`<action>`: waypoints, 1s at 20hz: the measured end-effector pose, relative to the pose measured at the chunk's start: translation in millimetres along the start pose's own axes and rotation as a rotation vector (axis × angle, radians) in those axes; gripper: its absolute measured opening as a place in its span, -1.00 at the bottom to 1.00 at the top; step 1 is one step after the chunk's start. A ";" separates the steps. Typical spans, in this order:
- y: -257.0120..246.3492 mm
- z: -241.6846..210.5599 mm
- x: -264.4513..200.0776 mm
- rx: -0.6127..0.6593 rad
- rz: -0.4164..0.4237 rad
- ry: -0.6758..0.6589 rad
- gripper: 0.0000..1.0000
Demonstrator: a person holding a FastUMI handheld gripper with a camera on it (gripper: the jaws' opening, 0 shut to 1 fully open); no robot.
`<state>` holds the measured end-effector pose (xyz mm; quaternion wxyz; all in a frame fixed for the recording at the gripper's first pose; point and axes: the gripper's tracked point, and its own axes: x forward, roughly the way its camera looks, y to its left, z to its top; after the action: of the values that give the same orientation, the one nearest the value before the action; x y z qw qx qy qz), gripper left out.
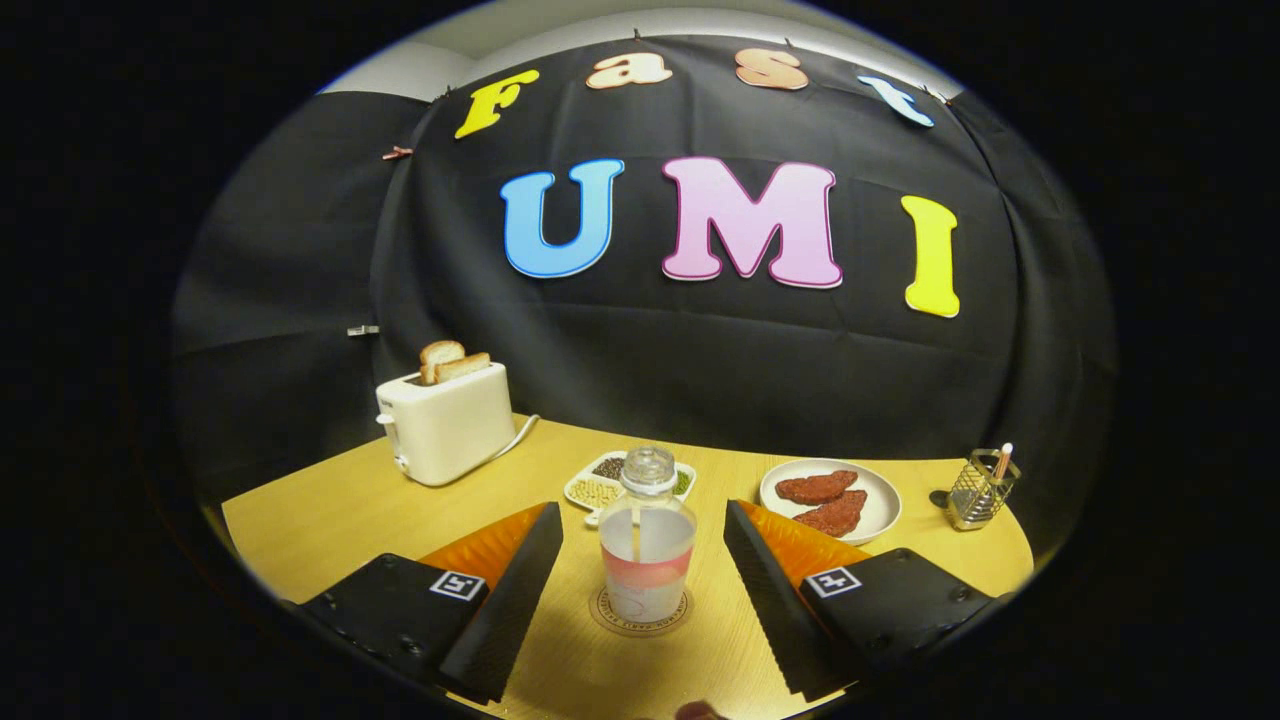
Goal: Take the bottle from table, then pour the juice into the cup, finally place the bottle on the coaster
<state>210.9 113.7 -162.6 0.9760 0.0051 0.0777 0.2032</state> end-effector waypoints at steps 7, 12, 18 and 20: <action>-10.5 78.8 -82.0 -0.084 0.014 -0.100 0.95; -27.8 130.9 -150.1 -0.061 -0.066 -0.143 0.95; -35.8 154.1 -220.2 -0.017 -0.169 -0.154 0.95; -35.7 155.8 -236.0 -0.027 -0.194 -0.152 0.95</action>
<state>35.4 -9.5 25.2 0.9941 -0.0003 0.0010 0.1081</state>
